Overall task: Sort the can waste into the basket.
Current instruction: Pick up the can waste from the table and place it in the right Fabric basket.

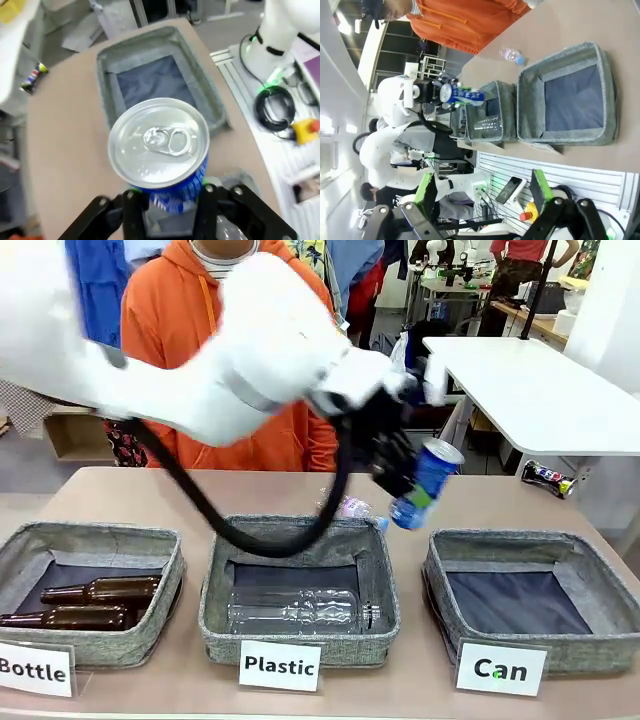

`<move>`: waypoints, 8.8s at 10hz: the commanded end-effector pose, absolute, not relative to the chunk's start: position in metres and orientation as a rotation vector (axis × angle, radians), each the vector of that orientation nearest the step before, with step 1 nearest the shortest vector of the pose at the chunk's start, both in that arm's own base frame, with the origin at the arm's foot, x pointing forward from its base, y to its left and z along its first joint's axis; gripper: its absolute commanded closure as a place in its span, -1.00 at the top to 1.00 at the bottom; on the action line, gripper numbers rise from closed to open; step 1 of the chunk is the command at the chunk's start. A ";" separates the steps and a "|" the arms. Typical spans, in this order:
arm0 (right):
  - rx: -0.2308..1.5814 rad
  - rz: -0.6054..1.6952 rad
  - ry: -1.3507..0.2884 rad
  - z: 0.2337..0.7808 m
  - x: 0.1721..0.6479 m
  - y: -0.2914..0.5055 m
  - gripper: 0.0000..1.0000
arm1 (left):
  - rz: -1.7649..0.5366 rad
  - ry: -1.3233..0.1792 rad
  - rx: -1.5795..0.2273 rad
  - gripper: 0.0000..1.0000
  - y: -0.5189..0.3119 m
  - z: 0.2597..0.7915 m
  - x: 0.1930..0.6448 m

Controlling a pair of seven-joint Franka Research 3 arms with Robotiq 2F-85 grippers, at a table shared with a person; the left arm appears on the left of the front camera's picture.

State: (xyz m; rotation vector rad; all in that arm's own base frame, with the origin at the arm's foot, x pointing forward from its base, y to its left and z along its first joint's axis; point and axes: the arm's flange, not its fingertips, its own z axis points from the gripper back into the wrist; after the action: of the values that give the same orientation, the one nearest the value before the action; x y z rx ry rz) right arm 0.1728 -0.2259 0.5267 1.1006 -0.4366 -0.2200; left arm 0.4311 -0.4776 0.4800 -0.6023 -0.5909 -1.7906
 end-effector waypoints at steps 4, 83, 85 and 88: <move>1.132 -0.211 -0.425 0.505 0.163 -0.245 1.00 | -1.755 -0.569 -0.508 -0.19 -0.606 0.432 0.427; -0.192 0.892 -0.360 0.345 0.709 -0.176 1.00 | -0.436 -0.700 -1.375 1.00 0.175 0.455 0.334; -0.167 0.928 -0.325 0.331 0.721 -0.180 1.00 | -0.436 -0.700 -1.375 1.00 0.175 0.455 0.334; -0.127 0.935 -0.303 0.320 0.728 -0.185 1.00 | -0.436 -0.700 -1.375 1.00 0.175 0.455 0.334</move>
State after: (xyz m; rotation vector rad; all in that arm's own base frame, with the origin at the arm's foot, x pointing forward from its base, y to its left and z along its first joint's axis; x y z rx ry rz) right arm 0.7152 -0.1774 0.3145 -0.1437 -0.3073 0.8994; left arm 0.3368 0.1758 0.4531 -1.3813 -0.7056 -0.4323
